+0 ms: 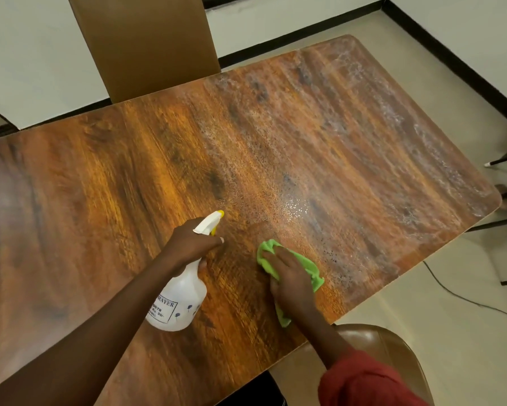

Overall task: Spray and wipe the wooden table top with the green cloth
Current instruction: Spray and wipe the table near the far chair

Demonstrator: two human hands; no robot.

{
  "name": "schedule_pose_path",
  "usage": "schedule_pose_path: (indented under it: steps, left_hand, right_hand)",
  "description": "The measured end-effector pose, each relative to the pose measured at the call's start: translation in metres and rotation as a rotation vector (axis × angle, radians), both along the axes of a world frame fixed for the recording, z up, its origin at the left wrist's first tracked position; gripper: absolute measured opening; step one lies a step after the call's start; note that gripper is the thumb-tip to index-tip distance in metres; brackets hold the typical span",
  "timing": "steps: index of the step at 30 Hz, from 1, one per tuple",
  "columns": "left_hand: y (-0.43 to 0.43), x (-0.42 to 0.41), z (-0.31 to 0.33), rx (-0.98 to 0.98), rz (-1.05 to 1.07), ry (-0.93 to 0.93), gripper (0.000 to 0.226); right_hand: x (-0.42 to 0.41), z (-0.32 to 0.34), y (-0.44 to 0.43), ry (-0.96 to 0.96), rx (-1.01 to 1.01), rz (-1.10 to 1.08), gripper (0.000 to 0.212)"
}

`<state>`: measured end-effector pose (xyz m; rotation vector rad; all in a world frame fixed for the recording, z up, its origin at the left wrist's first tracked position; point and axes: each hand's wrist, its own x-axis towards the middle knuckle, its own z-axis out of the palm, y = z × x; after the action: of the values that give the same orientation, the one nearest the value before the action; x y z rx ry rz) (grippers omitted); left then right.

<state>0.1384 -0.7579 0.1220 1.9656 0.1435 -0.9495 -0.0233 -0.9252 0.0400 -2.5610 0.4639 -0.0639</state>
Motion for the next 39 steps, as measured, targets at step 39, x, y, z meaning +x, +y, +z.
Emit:
schedule_pose_path:
  steps: [39]
  left_hand:
    - [0.022,0.070,0.006,-0.005,0.085,-0.046,0.031]
  right_hand:
    - [0.162,-0.012,-0.001,-0.067,-0.026,0.005,0.048]
